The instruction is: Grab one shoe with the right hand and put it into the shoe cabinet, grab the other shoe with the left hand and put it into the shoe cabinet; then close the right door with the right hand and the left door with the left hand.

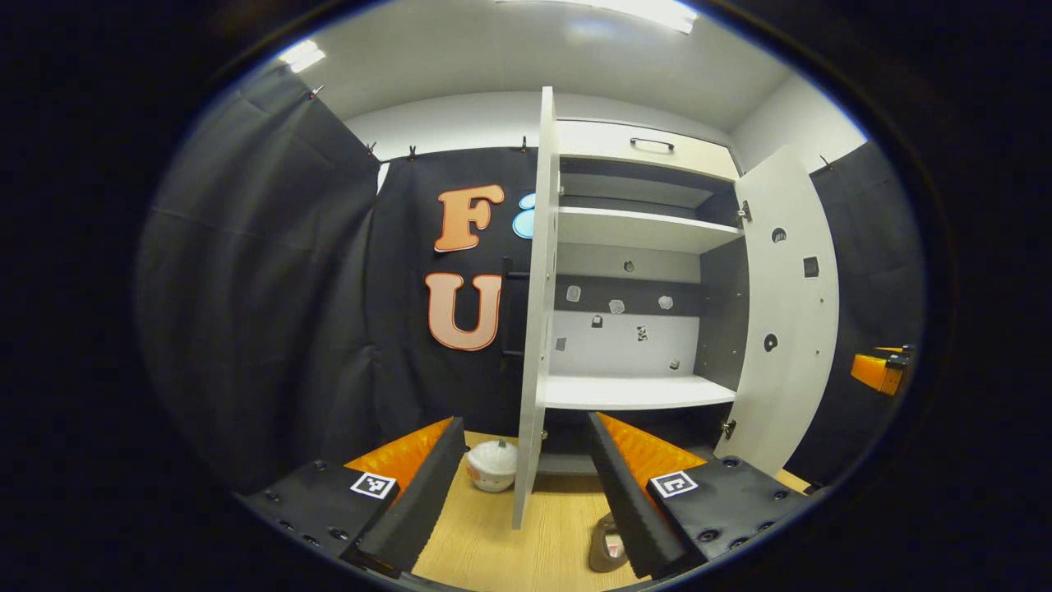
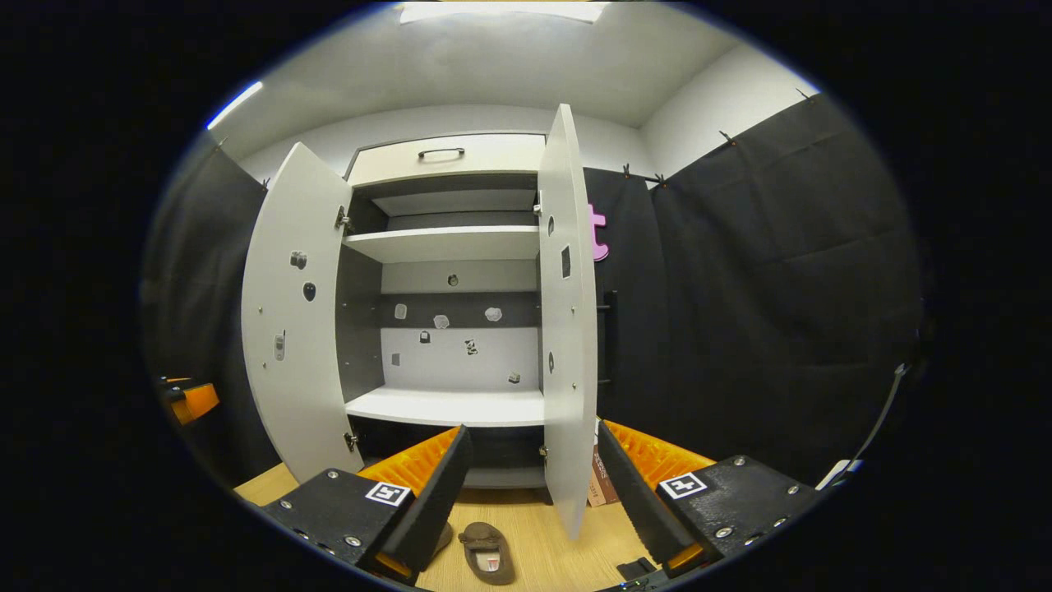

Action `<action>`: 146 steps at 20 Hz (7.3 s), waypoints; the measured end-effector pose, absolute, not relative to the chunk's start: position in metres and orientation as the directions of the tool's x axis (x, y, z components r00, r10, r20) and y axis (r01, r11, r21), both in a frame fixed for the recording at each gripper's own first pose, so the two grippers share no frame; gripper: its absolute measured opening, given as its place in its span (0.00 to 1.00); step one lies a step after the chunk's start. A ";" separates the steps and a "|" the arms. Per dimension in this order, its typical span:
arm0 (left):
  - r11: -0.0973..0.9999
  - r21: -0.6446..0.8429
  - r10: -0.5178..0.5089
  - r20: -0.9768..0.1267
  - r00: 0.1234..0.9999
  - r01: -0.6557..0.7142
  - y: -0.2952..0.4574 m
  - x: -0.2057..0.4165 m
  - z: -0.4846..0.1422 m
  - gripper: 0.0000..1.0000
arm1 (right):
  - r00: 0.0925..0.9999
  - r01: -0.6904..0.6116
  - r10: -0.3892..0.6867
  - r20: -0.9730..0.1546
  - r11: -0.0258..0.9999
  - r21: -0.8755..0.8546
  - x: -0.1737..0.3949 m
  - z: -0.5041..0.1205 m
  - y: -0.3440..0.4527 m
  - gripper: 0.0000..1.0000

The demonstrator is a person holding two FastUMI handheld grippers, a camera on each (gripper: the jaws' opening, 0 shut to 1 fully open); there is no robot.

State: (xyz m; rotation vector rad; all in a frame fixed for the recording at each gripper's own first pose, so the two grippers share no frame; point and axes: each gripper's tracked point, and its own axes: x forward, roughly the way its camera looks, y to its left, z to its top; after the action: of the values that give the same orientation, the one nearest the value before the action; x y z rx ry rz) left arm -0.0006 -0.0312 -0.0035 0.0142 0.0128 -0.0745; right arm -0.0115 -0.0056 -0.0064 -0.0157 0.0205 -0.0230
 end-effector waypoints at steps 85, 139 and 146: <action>0.983 0.150 0.131 -0.181 0.975 -0.105 0.011 0.050 -0.098 0.97 | 0.896 0.058 0.028 -0.444 0.982 0.178 0.414 -0.111 0.120 0.01; 0.975 -0.148 -0.207 -0.870 0.448 0.163 -0.159 0.068 -0.444 0.07 | 0.964 -0.237 0.230 -0.136 0.971 -0.036 0.106 0.001 0.018 0.92; 0.975 -0.185 -0.220 -0.809 0.545 0.119 -0.148 0.070 -0.325 0.07 | 0.960 -0.261 0.257 -0.110 0.965 -0.021 0.094 0.007 0.020 0.92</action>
State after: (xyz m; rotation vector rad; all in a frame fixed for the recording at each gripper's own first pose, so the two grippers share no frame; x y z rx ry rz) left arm 0.0701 -0.1477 -0.3250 -0.1126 0.9744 -0.2020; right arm 0.0943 0.0197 0.0073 -0.0353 0.1072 0.2622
